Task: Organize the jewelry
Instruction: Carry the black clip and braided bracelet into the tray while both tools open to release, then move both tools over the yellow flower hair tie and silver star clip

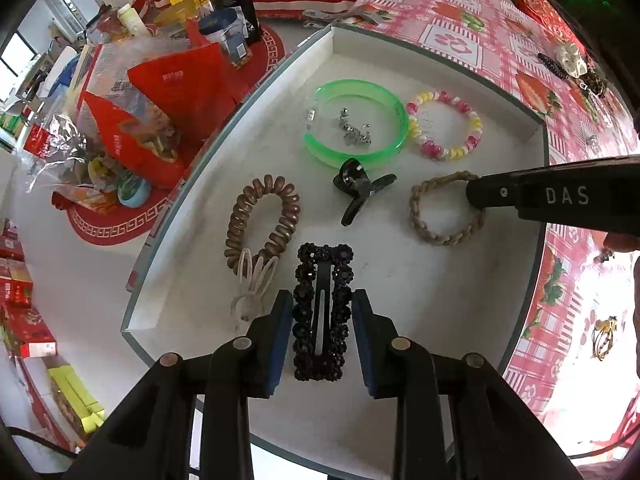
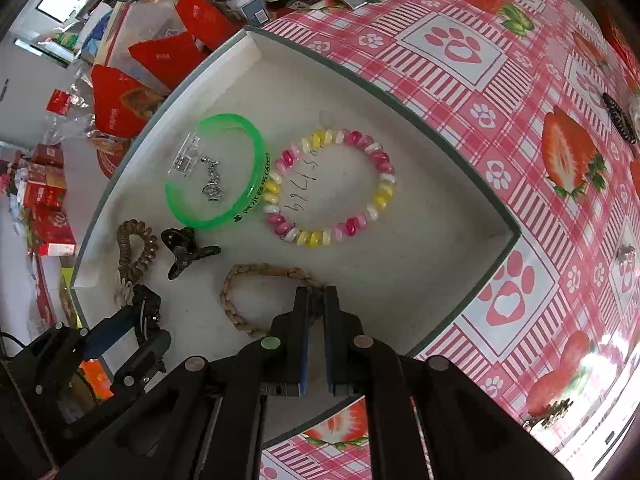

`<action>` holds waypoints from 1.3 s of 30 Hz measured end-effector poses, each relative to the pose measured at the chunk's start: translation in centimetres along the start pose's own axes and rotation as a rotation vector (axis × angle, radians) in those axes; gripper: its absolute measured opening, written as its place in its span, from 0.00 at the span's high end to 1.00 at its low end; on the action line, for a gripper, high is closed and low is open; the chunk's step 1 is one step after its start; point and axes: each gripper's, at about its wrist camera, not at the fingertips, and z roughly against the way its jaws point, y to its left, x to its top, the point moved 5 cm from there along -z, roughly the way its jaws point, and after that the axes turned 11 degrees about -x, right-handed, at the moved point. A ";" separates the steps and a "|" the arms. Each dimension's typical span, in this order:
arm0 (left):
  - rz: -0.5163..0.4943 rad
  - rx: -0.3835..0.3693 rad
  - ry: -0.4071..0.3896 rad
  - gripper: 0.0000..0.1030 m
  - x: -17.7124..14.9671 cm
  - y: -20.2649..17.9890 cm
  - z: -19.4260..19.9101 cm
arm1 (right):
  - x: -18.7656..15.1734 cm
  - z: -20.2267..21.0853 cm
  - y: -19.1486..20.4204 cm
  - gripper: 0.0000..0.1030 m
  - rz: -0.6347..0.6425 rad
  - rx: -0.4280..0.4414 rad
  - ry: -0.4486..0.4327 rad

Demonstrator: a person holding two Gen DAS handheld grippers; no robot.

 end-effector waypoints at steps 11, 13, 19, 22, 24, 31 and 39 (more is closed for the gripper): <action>-0.007 0.009 -0.007 0.58 0.4 -0.3 0.3 | 0.9 1.2 0.5 0.45 -0.034 0.022 -0.050; -0.015 0.025 -0.021 0.02 0.5 -0.4 0.7 | 1.1 2.2 0.3 0.45 -0.052 0.039 -0.073; -0.023 0.043 -0.072 0.00 1.4 -0.7 2.0 | 0.9 4.4 -0.9 0.45 -0.093 0.065 -0.111; -0.043 0.066 -0.079 0.00 1.5 -1.0 2.3 | 0.0 4.8 -1.9 0.44 -0.119 0.066 -0.114; -0.058 0.067 -0.079 0.00 1.5 -1.0 2.4 | -0.5 5.0 -2.7 0.38 -0.140 0.072 -0.114; -0.135 0.041 -0.071 0.00 1.7 -3.5 3.5 | -3.5 5.7 -7.4 0.21 -0.266 0.084 -0.105; -0.269 -0.013 -0.062 0.00 2.2 -9.3 3.9 | -8.9 6.2 -15.0 0.20 -0.438 0.016 -0.077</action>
